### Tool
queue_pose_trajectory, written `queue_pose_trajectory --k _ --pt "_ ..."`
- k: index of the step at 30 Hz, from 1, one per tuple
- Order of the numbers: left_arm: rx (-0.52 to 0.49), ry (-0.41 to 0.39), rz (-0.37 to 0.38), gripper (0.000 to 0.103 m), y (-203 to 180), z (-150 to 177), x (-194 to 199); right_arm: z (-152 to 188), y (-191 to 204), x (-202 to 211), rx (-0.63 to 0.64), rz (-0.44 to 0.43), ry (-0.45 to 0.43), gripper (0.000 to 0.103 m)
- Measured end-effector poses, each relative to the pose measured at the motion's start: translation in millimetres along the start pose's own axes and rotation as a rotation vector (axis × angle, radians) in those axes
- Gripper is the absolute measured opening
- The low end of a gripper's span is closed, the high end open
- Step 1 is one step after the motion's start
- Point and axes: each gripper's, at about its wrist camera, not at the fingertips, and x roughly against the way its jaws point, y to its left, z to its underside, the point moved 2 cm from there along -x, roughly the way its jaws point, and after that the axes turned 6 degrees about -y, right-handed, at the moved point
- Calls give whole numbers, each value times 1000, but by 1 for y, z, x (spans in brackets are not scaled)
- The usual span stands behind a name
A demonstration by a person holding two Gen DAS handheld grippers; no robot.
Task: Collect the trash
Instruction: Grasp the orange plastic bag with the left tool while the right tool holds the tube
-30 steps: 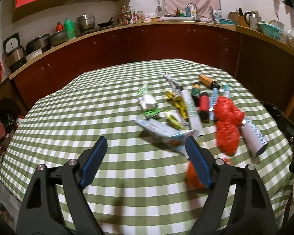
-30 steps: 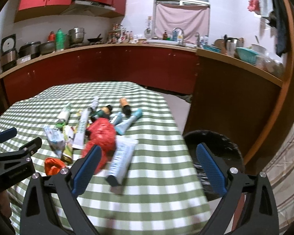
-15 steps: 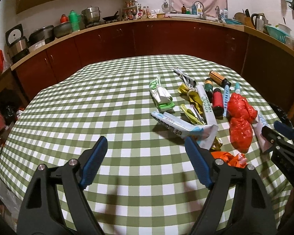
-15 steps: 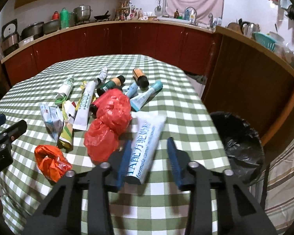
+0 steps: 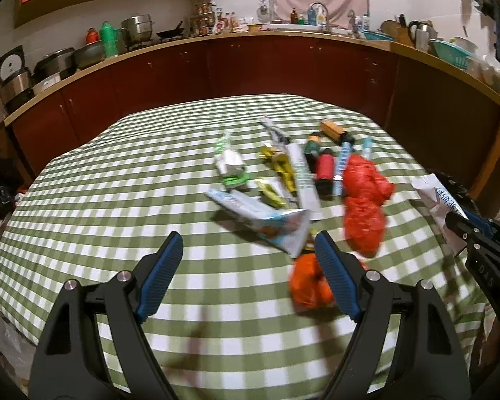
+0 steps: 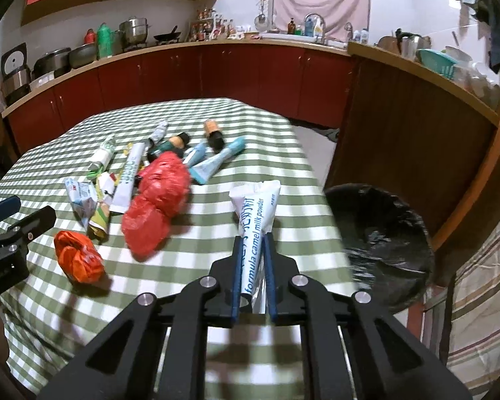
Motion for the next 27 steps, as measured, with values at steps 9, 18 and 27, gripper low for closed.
queue_pose_trajectory --k 9,18,27 --pt "-49 45 30 73 -39 13 -9 11 -39 20 -34 38 -28 13" --pt "-75 38 82 45 -48 20 -7 12 -40 21 -49 13 -32 13" --pt "-75 2 102 41 -45 16 6 10 -40 25 -46 16 -47 13"
